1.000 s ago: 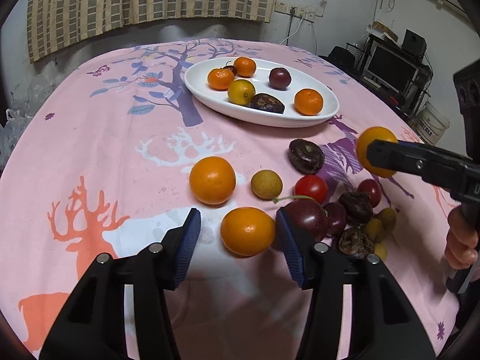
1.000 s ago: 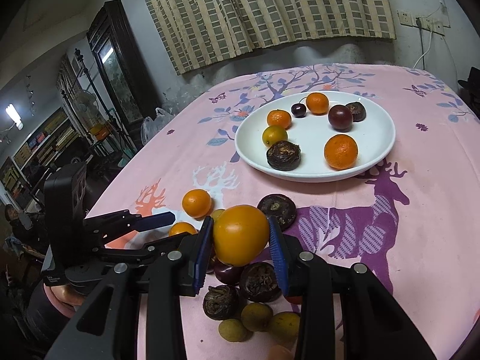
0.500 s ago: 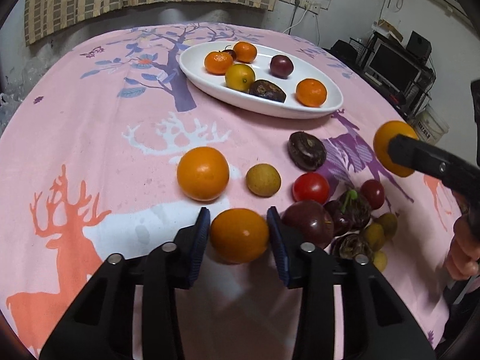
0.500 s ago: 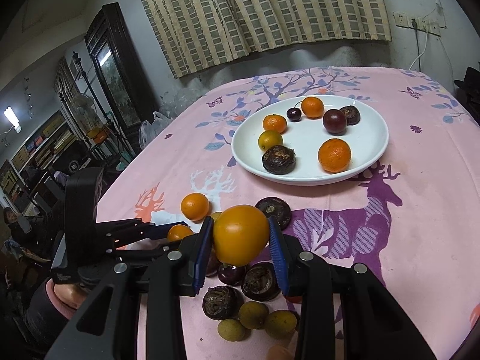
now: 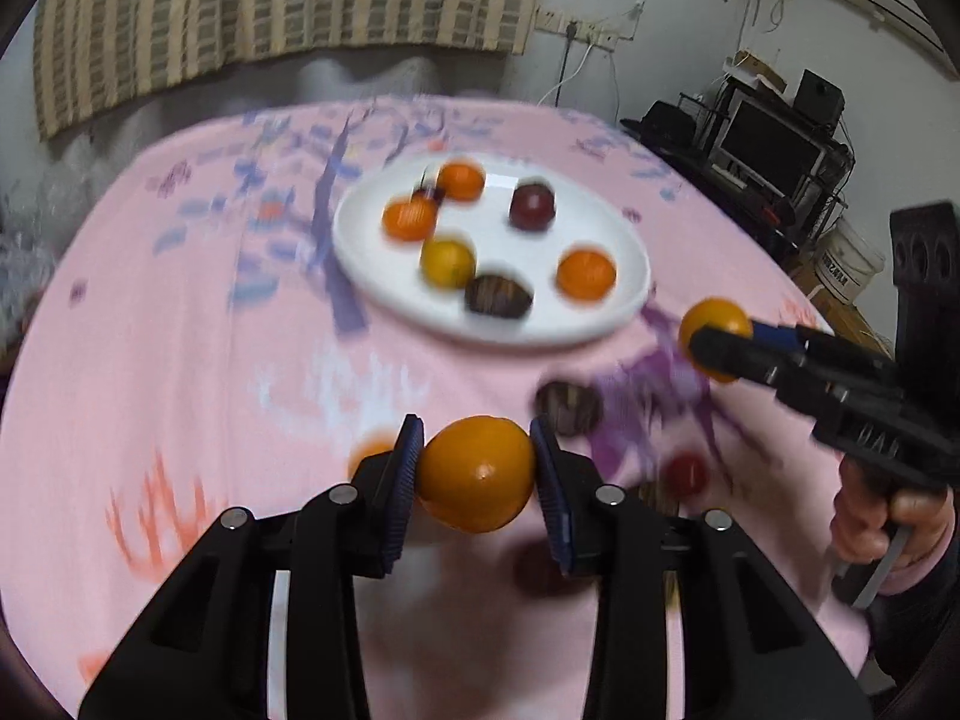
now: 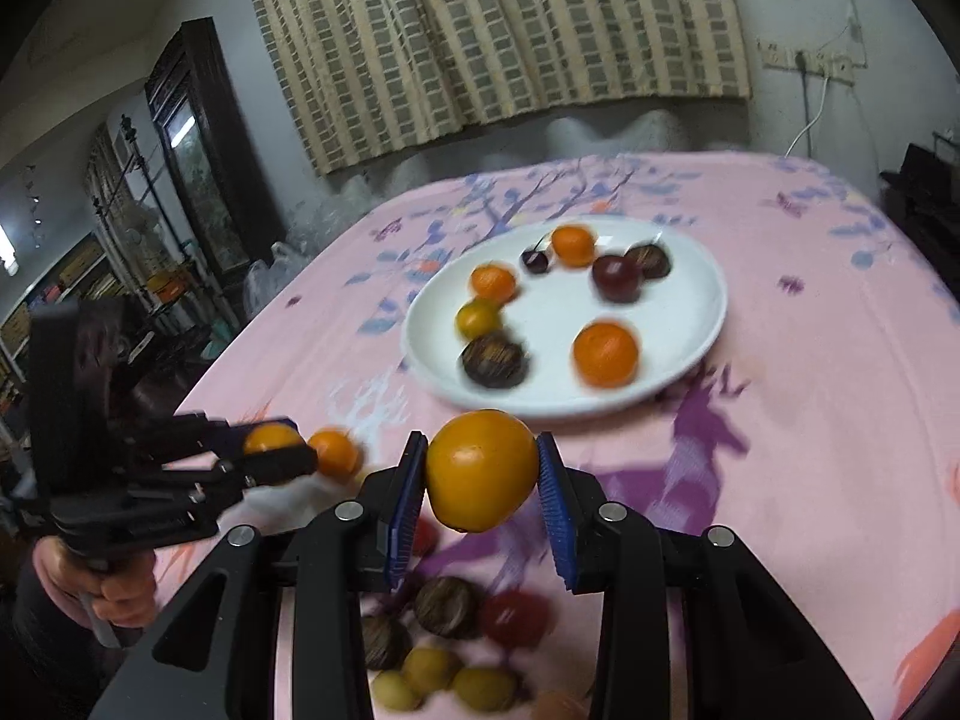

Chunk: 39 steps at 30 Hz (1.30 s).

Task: Organize fruits
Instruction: 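Carry both fruits over the plate and open both grippers, then grasp a dark mangosteen with the right gripper while the left grasps a mandarin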

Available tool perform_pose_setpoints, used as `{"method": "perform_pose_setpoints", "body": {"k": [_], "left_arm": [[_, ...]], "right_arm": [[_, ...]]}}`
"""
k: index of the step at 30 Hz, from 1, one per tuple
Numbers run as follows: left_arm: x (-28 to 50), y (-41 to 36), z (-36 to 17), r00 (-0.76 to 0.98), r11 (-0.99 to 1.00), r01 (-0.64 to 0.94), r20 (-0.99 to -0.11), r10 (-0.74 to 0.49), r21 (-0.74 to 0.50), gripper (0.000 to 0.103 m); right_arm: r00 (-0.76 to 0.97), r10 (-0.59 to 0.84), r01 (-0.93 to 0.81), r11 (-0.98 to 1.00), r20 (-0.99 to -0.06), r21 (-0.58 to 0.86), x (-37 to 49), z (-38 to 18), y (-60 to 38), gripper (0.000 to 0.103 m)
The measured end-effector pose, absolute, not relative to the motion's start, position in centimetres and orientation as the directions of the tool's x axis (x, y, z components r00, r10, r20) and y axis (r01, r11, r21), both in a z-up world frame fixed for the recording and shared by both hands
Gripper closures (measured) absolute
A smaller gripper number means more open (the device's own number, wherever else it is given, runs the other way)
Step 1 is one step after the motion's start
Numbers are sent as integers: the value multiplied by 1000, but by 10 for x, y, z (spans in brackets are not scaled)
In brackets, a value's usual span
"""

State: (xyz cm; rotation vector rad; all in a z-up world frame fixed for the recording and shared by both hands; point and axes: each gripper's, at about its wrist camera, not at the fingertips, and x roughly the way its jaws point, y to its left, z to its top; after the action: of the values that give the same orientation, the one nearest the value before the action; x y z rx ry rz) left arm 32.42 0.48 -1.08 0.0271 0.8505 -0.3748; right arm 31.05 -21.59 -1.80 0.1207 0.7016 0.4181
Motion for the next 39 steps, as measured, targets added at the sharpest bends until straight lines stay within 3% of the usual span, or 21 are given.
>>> {"method": "perform_pose_setpoints", "body": {"k": [8, 9, 10, 11, 15, 22, 31, 33, 35, 39], "left_arm": [[457, -46, -10, 610, 954, 291, -753, -245, -74, 66], [466, -49, -12, 604, 960, 273, -768, -215, -54, 43], [473, -52, -14, 600, 972, 233, -786, -153, -11, 30], [474, -50, -11, 607, 982, 188, -789, -95, 27, 6], [442, -26, 16, 695, 986, 165, -713, -92, 33, 5], [369, 36, 38, 738, 998, 34, -675, 9, 51, 5], [294, 92, 3, 731, 993, -42, -681, -43, -108, 5], [290, 98, -7, 727, 990, -43, -684, -60, -132, 5], [291, 103, -16, 726, 986, -43, -683, -82, -163, 5], [300, 96, -35, 674, 975, 7, -719, -169, -222, 5]], "right_arm": [[711, 339, -249, 941, -616, 230, 403, -38, -231, 65], [712, 335, -246, 942, -617, 227, 407, -41, -232, 61], [715, 307, -228, 952, -628, 205, 408, -43, -232, 40], [717, 302, -228, 953, -629, 197, 406, -42, -232, 32], [707, 353, -309, 933, -612, 182, 384, -22, -222, 32], [545, 430, -445, 876, -720, 186, 343, -29, -171, 32], [474, 314, -422, 901, -823, 101, 342, -73, -142, 34], [482, 294, -398, 913, -826, 93, 342, -81, -142, 40], [491, 290, -395, 915, -821, 86, 340, -79, -144, 61], [511, 329, -357, 922, -795, 152, 331, -68, -160, 61]]}}
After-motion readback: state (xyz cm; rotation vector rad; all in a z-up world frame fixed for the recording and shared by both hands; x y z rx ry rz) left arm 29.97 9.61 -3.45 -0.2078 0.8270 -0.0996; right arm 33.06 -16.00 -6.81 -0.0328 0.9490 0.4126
